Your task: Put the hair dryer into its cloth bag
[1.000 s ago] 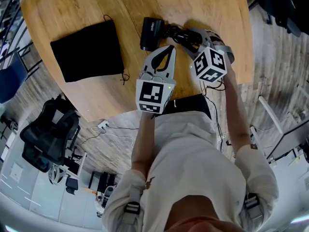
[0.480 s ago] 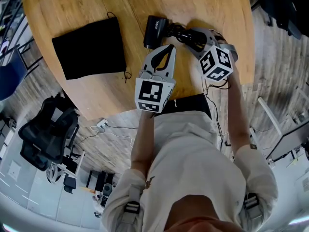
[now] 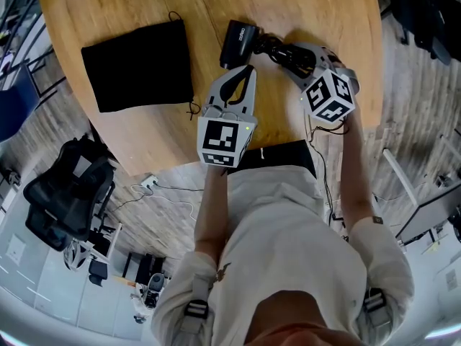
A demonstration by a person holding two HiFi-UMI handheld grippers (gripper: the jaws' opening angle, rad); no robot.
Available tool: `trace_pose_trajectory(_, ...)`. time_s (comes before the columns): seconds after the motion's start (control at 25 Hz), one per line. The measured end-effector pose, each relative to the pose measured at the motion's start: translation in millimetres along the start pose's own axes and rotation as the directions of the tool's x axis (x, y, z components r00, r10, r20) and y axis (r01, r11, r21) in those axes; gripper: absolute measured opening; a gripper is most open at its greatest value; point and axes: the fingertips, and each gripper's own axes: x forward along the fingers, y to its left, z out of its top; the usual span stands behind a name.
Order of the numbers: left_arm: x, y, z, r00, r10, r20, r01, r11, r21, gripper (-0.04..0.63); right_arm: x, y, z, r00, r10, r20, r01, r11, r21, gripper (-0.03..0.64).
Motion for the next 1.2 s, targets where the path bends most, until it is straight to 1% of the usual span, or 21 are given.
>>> trace_pose_trajectory(0.24,-13.5,19.9,-4.7,0.999,0.05,0.005,-0.05,0.999,-0.004,0.02,3.8,6.9,6.1,1.0,0.012,0.009,-0.012,1.0,-0.006,0.225)
trace_pose_trajectory(0.4,-20.6,34.4,-10.2,0.995,0.097,0.003,-0.097,0.995,-0.006,0.02,6.5,11.2,7.3,1.0,0.024,0.015,-0.024,1.0,-0.015,0.225)
trace_pose_trajectory(0.68,-59.3,78.4,-28.4,0.986,0.169,0.009,-0.169,0.985,-0.022,0.02,15.7,31.5,28.8,1.0,0.026,0.004,-0.026,0.999,-0.036,0.225)
trace_pose_trajectory(0.96,-66.7,99.8,-37.1,0.974,0.225,0.003,-0.225,0.974,-0.019,0.021,17.2,32.1,29.6,1.0,0.027,0.004,-0.027,0.999,-0.043,0.225)
trace_pose_trajectory(1.2,-61.4,112.3,-47.6,0.96,0.278,-0.026,-0.278,0.961,0.008,0.021,17.7,31.1,25.5,0.999,0.041,0.005,-0.04,0.998,-0.053,0.225)
